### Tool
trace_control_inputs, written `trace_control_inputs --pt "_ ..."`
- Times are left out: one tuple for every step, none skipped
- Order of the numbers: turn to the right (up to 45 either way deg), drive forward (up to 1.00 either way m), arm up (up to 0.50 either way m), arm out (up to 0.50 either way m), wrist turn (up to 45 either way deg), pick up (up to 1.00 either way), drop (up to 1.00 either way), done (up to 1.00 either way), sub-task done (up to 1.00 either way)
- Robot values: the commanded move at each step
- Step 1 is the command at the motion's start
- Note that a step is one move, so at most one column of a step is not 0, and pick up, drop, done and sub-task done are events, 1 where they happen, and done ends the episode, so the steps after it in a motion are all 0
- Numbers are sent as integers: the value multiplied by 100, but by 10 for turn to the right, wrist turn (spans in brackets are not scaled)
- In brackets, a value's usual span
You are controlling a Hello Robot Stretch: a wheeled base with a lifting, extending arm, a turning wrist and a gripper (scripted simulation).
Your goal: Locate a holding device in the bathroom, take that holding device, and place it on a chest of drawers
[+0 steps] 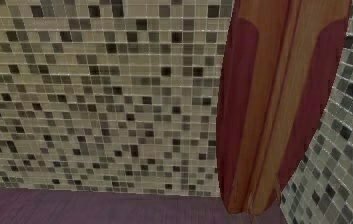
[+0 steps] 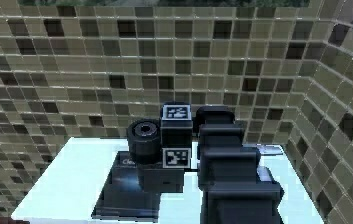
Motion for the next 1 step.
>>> trace_control_inputs --pt "0 0 0 0 0 0 0 100 0"
